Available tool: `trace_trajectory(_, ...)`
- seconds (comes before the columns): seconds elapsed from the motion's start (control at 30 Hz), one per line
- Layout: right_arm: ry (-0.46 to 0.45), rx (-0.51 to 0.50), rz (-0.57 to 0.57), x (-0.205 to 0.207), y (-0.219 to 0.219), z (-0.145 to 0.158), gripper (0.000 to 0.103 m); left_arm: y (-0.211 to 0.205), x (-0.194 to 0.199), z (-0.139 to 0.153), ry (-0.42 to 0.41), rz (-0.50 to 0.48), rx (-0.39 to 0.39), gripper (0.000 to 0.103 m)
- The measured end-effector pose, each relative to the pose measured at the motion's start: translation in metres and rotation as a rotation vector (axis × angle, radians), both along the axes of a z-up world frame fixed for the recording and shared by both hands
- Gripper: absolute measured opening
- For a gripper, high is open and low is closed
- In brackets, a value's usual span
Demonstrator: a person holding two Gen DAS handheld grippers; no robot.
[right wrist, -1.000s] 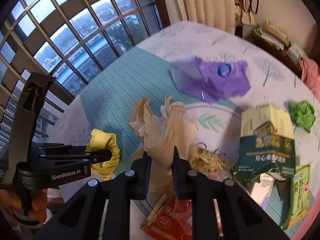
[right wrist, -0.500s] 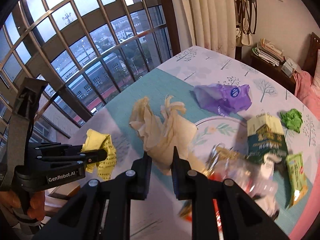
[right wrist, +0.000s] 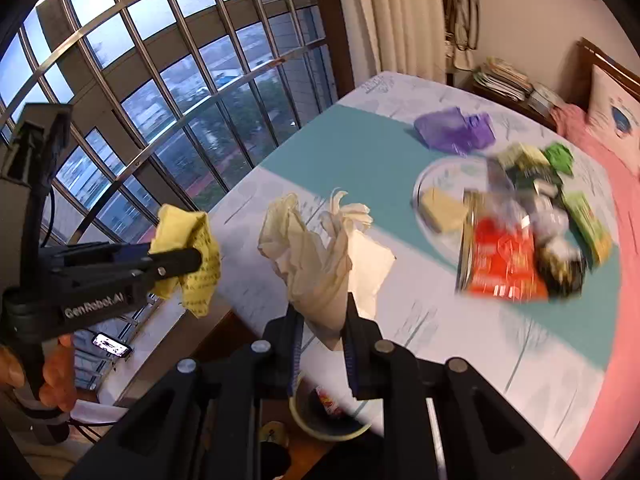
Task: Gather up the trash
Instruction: 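Lower the tissue and yellow wrapper over the bin and open both tools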
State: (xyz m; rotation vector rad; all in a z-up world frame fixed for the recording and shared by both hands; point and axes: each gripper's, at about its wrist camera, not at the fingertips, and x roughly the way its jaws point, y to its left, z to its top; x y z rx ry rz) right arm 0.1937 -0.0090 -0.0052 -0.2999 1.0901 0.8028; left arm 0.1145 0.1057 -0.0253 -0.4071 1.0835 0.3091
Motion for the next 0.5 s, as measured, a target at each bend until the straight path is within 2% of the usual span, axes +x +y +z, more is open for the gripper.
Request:
trace_trajectory(0.27,-0.007,-0.010,-0.136,-0.083,-0.015,-0.011,0.017,-0.010,-0.066,-0.010,-0.004,-0.136,0.019,0.028)
trace_trajectory(0.5,0.071,-0.072,-0.208,-0.130,-0.032,-0.044,0.017,-0.031,-0.095,-0.041,0.059,-0.227,-0.004,0.028)
